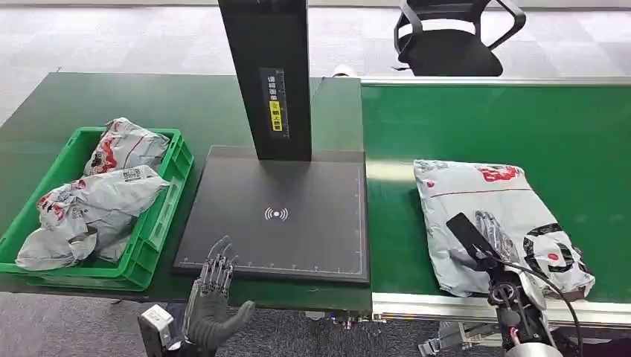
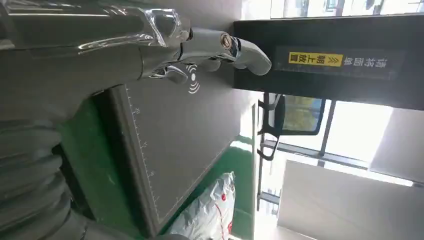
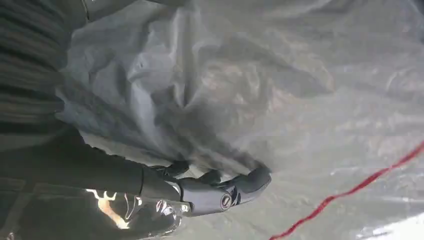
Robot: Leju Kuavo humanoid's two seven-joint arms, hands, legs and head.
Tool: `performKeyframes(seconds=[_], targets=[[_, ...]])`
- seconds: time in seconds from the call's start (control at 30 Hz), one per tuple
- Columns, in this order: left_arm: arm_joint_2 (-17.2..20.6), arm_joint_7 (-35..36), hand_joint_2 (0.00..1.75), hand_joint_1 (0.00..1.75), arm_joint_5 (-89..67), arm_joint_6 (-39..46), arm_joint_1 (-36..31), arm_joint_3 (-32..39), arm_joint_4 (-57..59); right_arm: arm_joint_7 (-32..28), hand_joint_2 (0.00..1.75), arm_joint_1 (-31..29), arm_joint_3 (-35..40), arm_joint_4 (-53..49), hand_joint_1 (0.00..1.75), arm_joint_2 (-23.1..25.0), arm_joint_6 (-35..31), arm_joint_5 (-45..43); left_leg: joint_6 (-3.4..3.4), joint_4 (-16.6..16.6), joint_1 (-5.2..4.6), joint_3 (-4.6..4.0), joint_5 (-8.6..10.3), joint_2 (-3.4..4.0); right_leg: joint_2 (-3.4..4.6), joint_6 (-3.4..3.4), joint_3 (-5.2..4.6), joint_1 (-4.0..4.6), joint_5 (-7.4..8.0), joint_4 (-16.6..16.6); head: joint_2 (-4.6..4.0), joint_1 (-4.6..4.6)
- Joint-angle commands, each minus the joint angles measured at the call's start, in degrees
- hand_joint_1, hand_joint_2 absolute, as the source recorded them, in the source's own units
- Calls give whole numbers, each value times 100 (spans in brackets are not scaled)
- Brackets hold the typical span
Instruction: Moved the parcel from conveyor to table for the left to box.
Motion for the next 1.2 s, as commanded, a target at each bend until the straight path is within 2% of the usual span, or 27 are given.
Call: performKeyframes(seconds=[0.03,0.3,0.33,0.37,0.4,0.7,0.8,0.83,0.87,0.97,1.0,1.03,1.1,1.2], targets=[[227,-73,175,0,22,0,-264,-67,575,-29,175,-435,-267,1319,0,-352,280,59,1,-12,1,21,-1,3,-11,-4,24,4,-1,-15,0,0],[229,-90,175,0,51,-35,-275,-75,681,97,175,-406,-85,1394,0,-222,356,224,1,-6,3,15,1,0,-9,-1,21,4,-1,-9,0,0],[227,-93,175,0,54,-34,-291,-74,702,24,175,-395,-91,1368,73,-200,322,209,2,-10,4,20,2,1,-13,-2,29,7,1,-14,0,0],[226,-94,175,0,56,-31,-295,-71,699,26,175,-407,-89,1365,159,-191,311,212,2,-11,4,22,3,0,-15,-3,32,6,1,-16,0,-2],[226,-98,175,0,67,-20,-288,-67,696,-62,175,-428,-99,1352,173,-166,240,189,2,-11,2,26,3,1,-14,-3,36,5,1,-14,0,0],[218,-103,175,0,73,-4,-259,-56,687,-178,175,-533,-214,1296,175,-95,115,65,1,-7,3,40,1,5,-5,-3,43,5,0,-8,0,0],[199,-127,175,0,61,23,-174,-65,589,-592,175,-700,-501,1176,171,47,-217,-283,2,-4,3,41,-2,12,1,-3,40,5,0,-6,0,0],[182,-131,175,0,50,44,-147,-56,571,-754,175,-758,-668,1103,159,110,-337,-476,2,-6,3,41,-2,20,6,-3,39,5,1,-7,0,0],[171,-132,175,0,45,59,-126,-53,561,-961,175,-789,-822,995,173,157,-486,-660,3,-8,3,41,-2,26,8,-4,39,6,4,-10,0,-2],[134,-160,175,0,17,102,-105,-44,580,-1613,175,-825,-1291,665,175,303,-807,-1246,3,-2,-3,30,-3,26,15,-2,27,0,2,2,0,-2],[103,-196,175,0,-2,167,-88,-66,577,-2298,175,-713,-1644,150,175,489,-1045,-1873,3,-2,-1,28,-2,28,13,-3,25,2,3,0,0,0],[88,-206,175,0,-2,223,-83,-97,571,-2714,175,-613,-1906,-313,175,659,-1139,-2418,3,-2,-2,24,-1,19,9,-1,25,0,1,2,0,0],[56,-193,175,0,10,358,-90,-163,558,-2714,175,179,-1680,-2577,175,1130,-970,-3901,2,-3,-2,20,-2,23,13,-3,19,0,1,2,0,0],[48,-196,175,0,51,407,0,-183,421,-2714,175,908,-943,-4314,175,1408,-953,-4610,0,-3,0,19,-3,9,-3,-5,22,3,-5,1,0,2]])
